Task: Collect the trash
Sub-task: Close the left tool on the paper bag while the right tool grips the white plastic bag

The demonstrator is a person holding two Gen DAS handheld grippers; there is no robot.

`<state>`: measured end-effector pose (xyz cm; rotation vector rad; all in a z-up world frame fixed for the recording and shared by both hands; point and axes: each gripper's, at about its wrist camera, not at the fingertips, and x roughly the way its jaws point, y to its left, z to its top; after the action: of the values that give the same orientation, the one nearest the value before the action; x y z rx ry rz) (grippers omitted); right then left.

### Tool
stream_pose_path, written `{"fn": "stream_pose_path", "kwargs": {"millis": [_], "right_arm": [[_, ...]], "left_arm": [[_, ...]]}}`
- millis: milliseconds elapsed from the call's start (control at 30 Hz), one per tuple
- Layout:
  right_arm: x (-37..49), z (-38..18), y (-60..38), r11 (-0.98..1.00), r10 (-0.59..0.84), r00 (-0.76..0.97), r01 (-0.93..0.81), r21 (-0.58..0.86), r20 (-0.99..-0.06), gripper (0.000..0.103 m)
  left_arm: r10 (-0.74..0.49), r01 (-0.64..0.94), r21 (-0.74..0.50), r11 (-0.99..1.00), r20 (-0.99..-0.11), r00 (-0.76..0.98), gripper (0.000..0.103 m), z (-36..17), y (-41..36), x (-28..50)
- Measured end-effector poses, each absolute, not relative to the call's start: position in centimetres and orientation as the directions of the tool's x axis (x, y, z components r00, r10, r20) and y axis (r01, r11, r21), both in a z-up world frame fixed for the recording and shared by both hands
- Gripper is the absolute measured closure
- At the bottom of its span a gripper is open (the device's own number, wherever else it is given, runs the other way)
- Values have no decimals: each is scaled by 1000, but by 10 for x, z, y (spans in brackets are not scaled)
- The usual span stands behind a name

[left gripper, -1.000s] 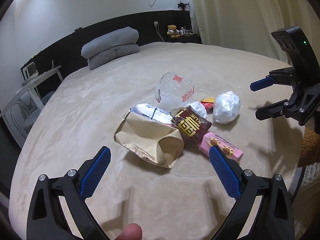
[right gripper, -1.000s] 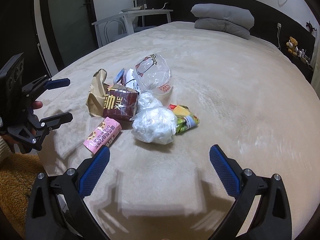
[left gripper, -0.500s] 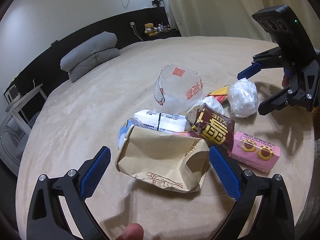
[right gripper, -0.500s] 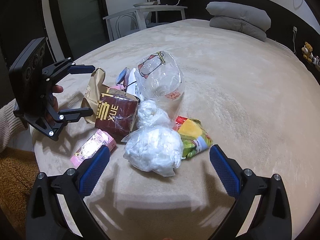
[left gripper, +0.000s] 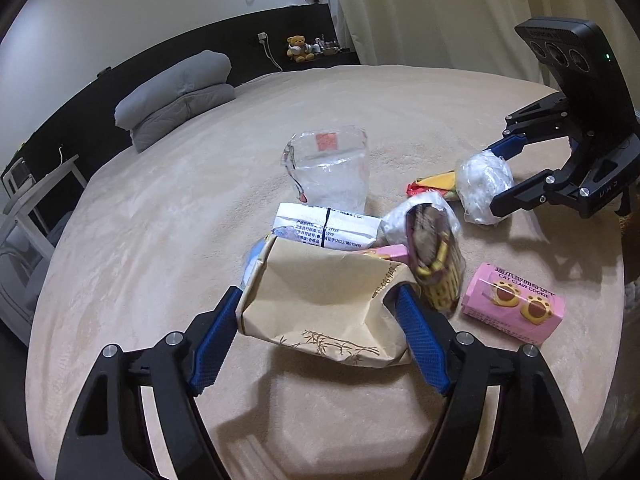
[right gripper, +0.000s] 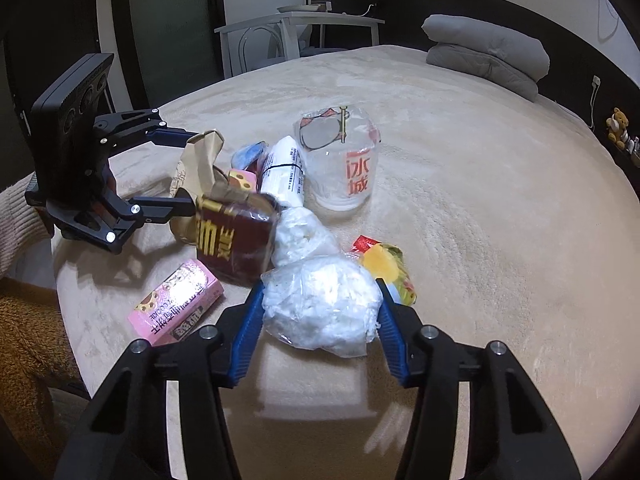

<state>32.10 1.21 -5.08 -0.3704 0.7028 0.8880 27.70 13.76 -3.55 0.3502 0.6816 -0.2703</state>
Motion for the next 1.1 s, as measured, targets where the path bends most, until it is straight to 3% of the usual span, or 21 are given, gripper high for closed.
{"fn": "stream_pose_path", "kwargs": {"millis": [633, 1100], "right_arm": [[273, -8, -44, 694, 602, 533, -717, 60, -595, 51], [211, 1, -94, 749, 607, 604, -651, 119, -517, 51]], "left_arm": [[-26, 123, 144, 982, -542, 840, 28, 18, 139, 214], [-14, -5, -44, 999, -419, 908, 28, 47, 111, 127]]}}
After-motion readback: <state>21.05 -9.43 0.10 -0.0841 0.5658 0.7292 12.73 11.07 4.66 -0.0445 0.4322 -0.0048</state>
